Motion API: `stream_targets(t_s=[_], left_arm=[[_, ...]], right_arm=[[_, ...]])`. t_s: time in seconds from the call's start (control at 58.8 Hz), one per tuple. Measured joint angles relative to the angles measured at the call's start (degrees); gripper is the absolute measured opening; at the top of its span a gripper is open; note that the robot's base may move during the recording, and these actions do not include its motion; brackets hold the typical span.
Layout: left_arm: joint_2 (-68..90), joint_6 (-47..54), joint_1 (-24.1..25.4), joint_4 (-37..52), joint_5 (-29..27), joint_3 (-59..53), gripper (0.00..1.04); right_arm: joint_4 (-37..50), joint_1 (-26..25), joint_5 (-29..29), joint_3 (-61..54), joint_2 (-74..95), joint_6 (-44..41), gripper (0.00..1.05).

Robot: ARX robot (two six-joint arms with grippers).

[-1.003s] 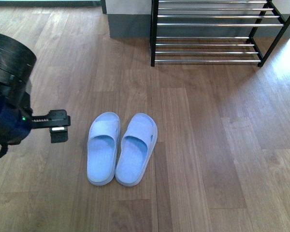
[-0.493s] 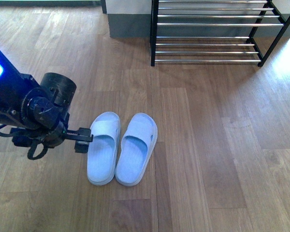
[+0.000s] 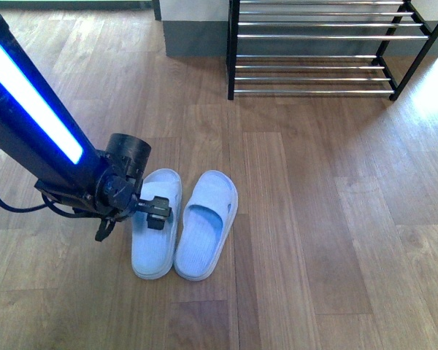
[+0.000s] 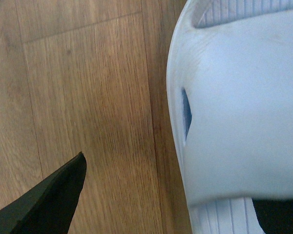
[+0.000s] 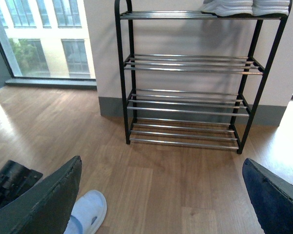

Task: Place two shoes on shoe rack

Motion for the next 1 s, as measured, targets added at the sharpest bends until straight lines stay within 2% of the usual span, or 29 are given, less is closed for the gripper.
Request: stream_targets(t_s=[0.17, 0.323, 0.697, 0.731, 0.884, 1.003], left_arm=[[3.23, 3.78, -0.48, 4.52, -0.39, 2.58, 0.93], [4.33, 4.07, 0.5, 5.88, -1.53, 3.54, 0.61], [2.64, 1.44, 3.02, 4.87, -4.66, 0.02, 0.05], [1.53, 0.61, 3.37, 3.78, -4.7, -0.92, 0.02], [-7.58, -4.57, 5.33, -2.34, -4.11, -7.67, 0.02], [-19.28, -9.16, 6.56, -2.97, -3.3, -15.34, 0.02]], right_arm=[[0.0, 0.0, -0.02, 0.0, 0.0, 0.0, 0.95], [0.0, 0.0, 0.0, 0.0, 0.0, 0.02, 0.95], [0.0, 0.0, 0.0, 0.0, 0.0, 0.0, 0.95], [0.0, 0.0, 0.0, 0.0, 0.0, 0.0, 0.95], [0.0, 0.0, 0.0, 0.0, 0.0, 0.0, 0.95], [0.0, 0.0, 0.0, 0.0, 0.0, 0.0, 0.95]])
